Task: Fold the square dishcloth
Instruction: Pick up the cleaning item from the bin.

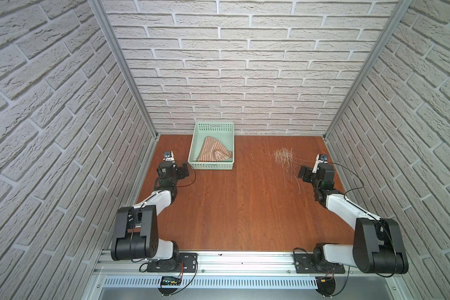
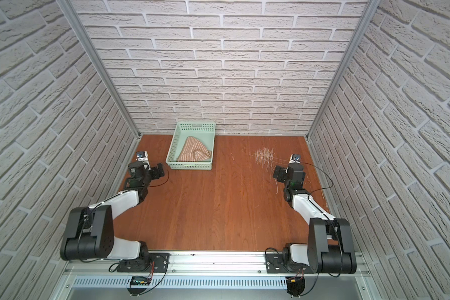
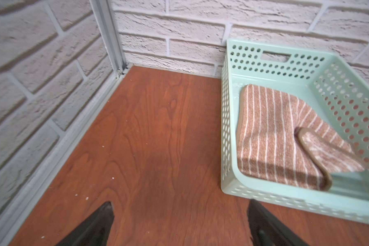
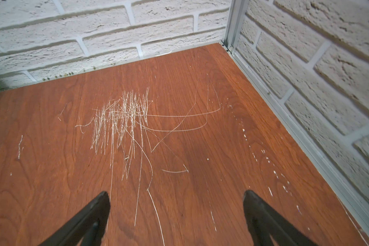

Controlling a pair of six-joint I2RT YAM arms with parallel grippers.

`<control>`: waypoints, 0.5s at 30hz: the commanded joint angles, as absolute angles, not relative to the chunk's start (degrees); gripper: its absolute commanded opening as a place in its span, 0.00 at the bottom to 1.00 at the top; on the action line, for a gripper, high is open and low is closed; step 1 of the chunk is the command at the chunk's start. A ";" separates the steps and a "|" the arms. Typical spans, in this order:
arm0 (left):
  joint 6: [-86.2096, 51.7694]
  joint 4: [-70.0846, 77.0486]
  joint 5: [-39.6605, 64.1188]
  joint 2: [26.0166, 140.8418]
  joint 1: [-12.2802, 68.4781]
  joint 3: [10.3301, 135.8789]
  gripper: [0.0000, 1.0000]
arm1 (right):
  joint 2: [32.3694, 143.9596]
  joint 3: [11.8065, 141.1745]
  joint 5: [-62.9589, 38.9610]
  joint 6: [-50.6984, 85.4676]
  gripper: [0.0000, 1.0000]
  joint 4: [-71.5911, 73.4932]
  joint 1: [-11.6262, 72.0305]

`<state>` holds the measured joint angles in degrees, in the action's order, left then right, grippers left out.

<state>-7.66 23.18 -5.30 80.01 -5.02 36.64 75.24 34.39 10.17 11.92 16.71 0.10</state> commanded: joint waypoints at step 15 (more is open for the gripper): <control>-16.72 -22.15 -3.38 107.28 5.73 89.60 0.98 | 72.99 40.53 18.97 14.72 0.99 4.58 0.17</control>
